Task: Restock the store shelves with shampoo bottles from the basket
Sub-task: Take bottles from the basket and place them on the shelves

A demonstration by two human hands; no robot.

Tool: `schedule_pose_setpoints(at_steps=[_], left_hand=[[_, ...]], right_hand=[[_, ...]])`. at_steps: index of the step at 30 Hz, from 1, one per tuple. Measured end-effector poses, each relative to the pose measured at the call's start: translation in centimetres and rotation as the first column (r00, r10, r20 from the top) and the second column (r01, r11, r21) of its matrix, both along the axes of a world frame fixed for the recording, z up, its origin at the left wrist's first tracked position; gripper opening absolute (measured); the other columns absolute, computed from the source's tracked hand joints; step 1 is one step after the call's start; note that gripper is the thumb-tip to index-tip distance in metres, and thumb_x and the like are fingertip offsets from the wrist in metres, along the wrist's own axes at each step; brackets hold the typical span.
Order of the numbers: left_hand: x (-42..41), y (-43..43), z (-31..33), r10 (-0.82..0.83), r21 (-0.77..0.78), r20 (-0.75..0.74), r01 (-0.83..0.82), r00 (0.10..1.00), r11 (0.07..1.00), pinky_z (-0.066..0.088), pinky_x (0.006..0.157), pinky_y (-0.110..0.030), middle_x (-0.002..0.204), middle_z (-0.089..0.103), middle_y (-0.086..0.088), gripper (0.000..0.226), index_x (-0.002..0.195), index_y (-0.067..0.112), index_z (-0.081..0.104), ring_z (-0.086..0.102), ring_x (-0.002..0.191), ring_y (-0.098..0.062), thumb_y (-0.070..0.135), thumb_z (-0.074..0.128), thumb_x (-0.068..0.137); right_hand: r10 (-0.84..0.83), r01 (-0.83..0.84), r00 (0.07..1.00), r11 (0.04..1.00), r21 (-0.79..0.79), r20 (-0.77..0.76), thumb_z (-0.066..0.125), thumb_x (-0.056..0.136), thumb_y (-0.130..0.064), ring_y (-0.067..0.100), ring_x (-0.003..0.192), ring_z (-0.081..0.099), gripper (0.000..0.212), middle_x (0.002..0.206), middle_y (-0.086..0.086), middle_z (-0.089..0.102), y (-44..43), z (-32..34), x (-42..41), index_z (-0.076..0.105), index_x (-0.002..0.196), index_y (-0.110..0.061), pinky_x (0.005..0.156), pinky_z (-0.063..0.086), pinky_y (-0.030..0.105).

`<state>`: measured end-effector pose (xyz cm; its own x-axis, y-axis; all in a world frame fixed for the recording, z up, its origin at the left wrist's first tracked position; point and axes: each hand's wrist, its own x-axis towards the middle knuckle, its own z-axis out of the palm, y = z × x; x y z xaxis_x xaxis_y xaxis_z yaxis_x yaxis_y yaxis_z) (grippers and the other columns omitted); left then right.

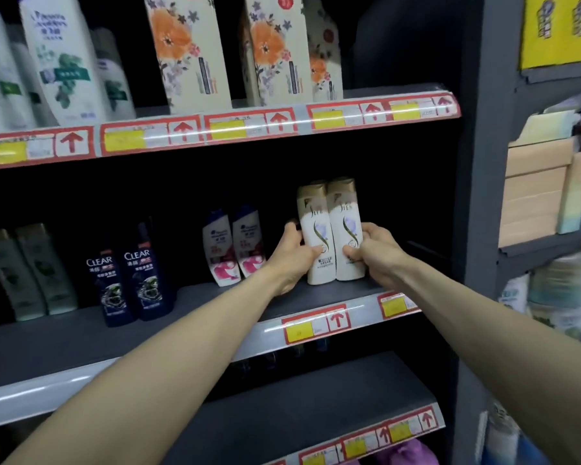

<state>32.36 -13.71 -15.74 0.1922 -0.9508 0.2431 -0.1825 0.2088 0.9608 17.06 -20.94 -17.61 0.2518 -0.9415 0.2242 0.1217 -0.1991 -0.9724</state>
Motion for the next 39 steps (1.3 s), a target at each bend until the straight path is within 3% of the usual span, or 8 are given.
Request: schedule_pose_setpoints(at_steps=[3, 5, 7, 10, 12, 17, 20, 39], left_hand=[[0.1, -0.3, -0.2, -0.024, 0.003, 0.087, 0.024, 0.996, 1.0, 0.054, 0.101, -0.049, 0.141, 0.058, -0.009, 0.029, 0.107, 0.02, 0.038, 0.06, 0.128, -0.028, -0.002, 0.055, 0.102], [0.6, -0.3, -0.6, -0.04, 0.025, 0.129, 0.037, 0.991, 0.999, 0.053, 0.105, -0.05, 0.141, 0.059, -0.013, 0.031, 0.123, 0.014, 0.038, 0.06, 0.127, -0.028, 0.003, 0.058, 0.102], [1.2, -0.3, -1.0, -0.009, 0.072, 0.298, -0.013, 0.955, 0.997, 0.054, 0.102, -0.043, 0.132, 0.064, -0.011, 0.046, 0.134, 0.014, 0.043, 0.065, 0.116, -0.023, 0.016, 0.07, 0.097], [1.7, -0.4, -1.8, 0.118, 0.073, 0.567, -0.193, 0.815, 0.978, 0.055, 0.087, -0.032, 0.108, 0.072, 0.002, 0.043, 0.116, 0.023, 0.062, 0.068, 0.1, -0.015, 0.04, 0.083, 0.084], [1.4, -1.0, -2.2, 0.19, 0.039, 0.623, -0.272, 0.759, 0.961, 0.055, 0.086, -0.031, 0.107, 0.074, 0.001, 0.041, 0.111, 0.017, 0.072, 0.069, 0.098, -0.016, 0.041, 0.085, 0.081], [0.3, -2.6, -1.9, 0.242, 0.047, 0.652, -0.357, 0.719, 0.933, 0.054, 0.099, -0.04, 0.122, 0.067, -0.009, 0.042, 0.115, 0.012, 0.07, 0.065, 0.112, -0.026, 0.038, 0.083, 0.084], [-0.3, -3.9, -2.0, 0.269, 0.027, 0.66, -0.381, 0.701, 0.924, 0.052, 0.095, -0.037, 0.126, 0.06, -0.011, 0.043, 0.116, 0.01, 0.066, 0.061, 0.115, -0.031, 0.037, 0.081, 0.086], [-0.7, -8.8, -3.2, 0.244, 0.062, 0.698, -0.396, 0.673, 0.916, 0.048, 0.1, -0.041, 0.136, 0.056, -0.025, 0.045, 0.127, -0.003, 0.06, 0.058, 0.124, -0.043, 0.034, 0.063, 0.102]], right_hand=[[0.019, -0.02, 1.0, 1.0, -0.009, -0.019, 0.064, 0.089, 0.013, 0.019, 0.092, 0.076, 0.054, 0.109, 0.008, 0.076, -1.0, -0.4, -0.9, 0.05, 0.137, -0.007, 0.065, 0.061, 0.029], [0.006, -0.008, 0.995, 1.0, -0.012, -0.099, 0.07, 0.087, 0.008, 0.018, 0.092, 0.075, 0.059, 0.106, 0.006, 0.076, -1.3, -0.1, -1.5, 0.049, 0.14, -0.009, 0.07, 0.06, 0.028], [-0.069, 0.064, 0.971, 0.998, -0.029, -0.228, 0.08, 0.082, -0.003, 0.017, 0.096, 0.07, 0.062, 0.106, 0.003, 0.073, -1.5, 0.2, -2.0, 0.05, 0.137, -0.008, 0.077, 0.056, 0.028], [-0.239, 0.186, 0.812, 0.971, -0.153, -0.532, 0.093, 0.069, -0.032, 0.015, 0.096, 0.062, 0.063, 0.098, -0.006, 0.064, -1.1, 0.3, -2.2, 0.053, 0.115, -0.017, 0.079, 0.049, 0.028], [-0.345, 0.24, 0.691, 0.938, -0.249, -0.635, 0.094, 0.067, -0.043, 0.018, 0.092, 0.062, 0.056, 0.098, -0.002, 0.067, -0.6, 0.0, -1.8, 0.063, 0.105, -0.015, 0.077, 0.05, 0.03], [-0.443, 0.335, 0.647, 0.896, -0.291, -0.621, 0.088, 0.075, -0.042, 0.03, 0.097, 0.066, 0.042, 0.106, 0.01, 0.069, -0.8, -0.4, -0.9, 0.071, 0.101, -0.014, 0.078, 0.052, 0.033], [-0.456, 0.369, 0.631, 0.888, -0.275, -0.628, 0.088, 0.075, -0.043, 0.032, 0.102, 0.066, 0.044, 0.109, 0.011, 0.068, -1.8, -0.3, -0.8, 0.071, 0.104, -0.014, 0.084, 0.056, 0.037], [-0.527, 0.373, 0.534, 0.849, -0.375, -0.661, 0.084, 0.081, -0.043, 0.035, 0.099, 0.062, 0.042, 0.109, 0.014, 0.062, -5.8, -0.5, 0.9, 0.059, 0.098, -0.014, 0.07, 0.046, 0.035]])
